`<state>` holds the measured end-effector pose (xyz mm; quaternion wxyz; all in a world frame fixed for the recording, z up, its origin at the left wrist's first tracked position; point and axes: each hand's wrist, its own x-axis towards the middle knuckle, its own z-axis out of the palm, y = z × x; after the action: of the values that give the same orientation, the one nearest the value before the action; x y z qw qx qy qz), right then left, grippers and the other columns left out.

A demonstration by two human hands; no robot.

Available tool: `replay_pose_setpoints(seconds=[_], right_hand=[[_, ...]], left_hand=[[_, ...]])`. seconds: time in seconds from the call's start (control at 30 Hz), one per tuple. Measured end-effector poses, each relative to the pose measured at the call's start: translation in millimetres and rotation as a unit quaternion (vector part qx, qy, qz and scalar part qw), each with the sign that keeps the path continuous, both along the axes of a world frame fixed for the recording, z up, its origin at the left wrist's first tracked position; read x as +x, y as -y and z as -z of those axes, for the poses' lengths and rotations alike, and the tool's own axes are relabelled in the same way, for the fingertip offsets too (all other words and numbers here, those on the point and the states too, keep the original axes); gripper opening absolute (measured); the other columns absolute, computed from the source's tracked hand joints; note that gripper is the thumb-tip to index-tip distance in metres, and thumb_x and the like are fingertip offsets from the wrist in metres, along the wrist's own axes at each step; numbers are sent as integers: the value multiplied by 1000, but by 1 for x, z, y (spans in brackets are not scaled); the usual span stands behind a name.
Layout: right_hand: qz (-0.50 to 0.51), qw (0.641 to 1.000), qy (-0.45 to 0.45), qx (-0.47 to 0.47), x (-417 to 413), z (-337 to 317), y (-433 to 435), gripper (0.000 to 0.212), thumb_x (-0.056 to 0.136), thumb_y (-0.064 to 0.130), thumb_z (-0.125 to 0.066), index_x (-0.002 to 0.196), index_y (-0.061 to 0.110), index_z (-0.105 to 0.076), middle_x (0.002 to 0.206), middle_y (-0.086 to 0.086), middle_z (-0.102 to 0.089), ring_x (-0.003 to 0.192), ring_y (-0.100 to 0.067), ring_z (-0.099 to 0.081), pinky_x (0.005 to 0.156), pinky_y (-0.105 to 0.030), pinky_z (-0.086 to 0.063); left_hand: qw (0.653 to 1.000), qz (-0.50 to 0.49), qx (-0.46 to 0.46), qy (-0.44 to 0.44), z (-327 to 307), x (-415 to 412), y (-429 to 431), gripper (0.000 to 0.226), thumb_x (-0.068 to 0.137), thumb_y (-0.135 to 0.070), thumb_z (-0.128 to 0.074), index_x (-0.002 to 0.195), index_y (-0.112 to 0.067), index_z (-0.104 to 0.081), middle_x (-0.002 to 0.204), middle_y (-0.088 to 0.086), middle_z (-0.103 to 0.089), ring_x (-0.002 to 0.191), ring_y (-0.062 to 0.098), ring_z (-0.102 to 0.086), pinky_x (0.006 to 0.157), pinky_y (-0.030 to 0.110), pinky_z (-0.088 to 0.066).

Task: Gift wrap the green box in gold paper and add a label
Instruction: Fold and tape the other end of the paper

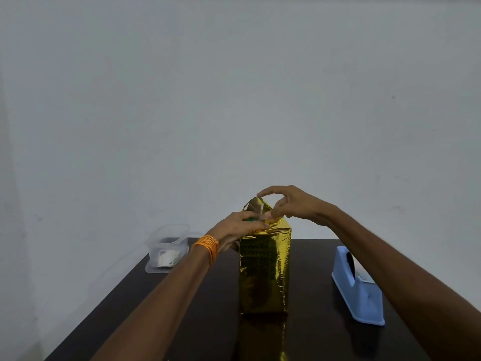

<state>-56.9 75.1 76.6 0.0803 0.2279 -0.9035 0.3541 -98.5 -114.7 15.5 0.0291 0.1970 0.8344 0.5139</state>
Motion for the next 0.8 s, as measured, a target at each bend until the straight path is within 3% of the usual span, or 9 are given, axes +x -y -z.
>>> replay_pose_setpoints(seconds=[0.17,0.3,0.4,0.5,0.6,0.67,0.73,0.8], right_hand=[[-1,1000,15,12,-6,1,0,53,90,13,-69,137,28,-49,92,-15,-73,81,-10,-63,70,-20,-39],[-16,999,28,31,-12,1,3,57,90,15,-68,139,32,-45,92,-14,-73,82,-8,-65,73,-20,-39],[-24,998,37,38,-19,2,5,59,89,13,-69,140,32,-45,91,-12,-74,88,-14,-68,83,-29,-45],[-17,998,40,55,-25,5,7,64,86,10,-69,141,30,-44,89,-13,-73,95,-27,-69,94,-42,-51],[-9,996,40,78,-29,4,11,69,84,1,-67,144,24,-42,86,-6,-67,88,-27,-66,94,-48,-52],[-4,995,40,94,-31,3,13,73,82,-3,-67,146,21,-39,89,2,-61,83,-24,-62,88,-45,-53],[11,991,40,124,-34,0,15,77,81,-2,-68,149,20,-37,100,4,-57,88,-19,-57,83,-35,-49],[33,985,34,163,-39,-3,16,80,81,7,-72,150,25,-36,131,-3,-53,109,-22,-53,88,-30,-46]], left_hand=[[1000,-2,-1,-3,1,-3,-1,52,80,-43,-75,128,-31,-60,142,8,-48,129,26,-45,101,40,-38],[1000,2,-7,-3,3,-5,-2,52,78,-47,-76,125,-29,-62,139,4,-51,127,25,-46,101,40,-38],[1000,1,-11,-7,2,-4,-1,52,76,-48,-76,123,-29,-63,138,5,-51,126,25,-47,102,42,-38],[1000,6,-18,-21,3,-5,-1,71,71,-54,-77,134,-27,-57,144,9,-48,130,27,-45,111,48,-34],[1000,6,-11,-19,3,-4,-1,66,75,-48,-77,134,-25,-57,143,9,-49,128,27,-46,111,46,-36],[1000,7,-12,-21,2,-6,0,60,79,-44,-76,133,-25,-58,141,8,-50,127,26,-47,106,40,-38],[1000,8,-14,-19,1,-3,-1,56,81,-42,-74,132,-25,-59,138,8,-51,124,24,-48,95,35,-40],[1000,5,-12,-13,1,-3,-2,55,81,-42,-74,131,-25,-59,135,7,-53,121,23,-49,90,36,-41]])
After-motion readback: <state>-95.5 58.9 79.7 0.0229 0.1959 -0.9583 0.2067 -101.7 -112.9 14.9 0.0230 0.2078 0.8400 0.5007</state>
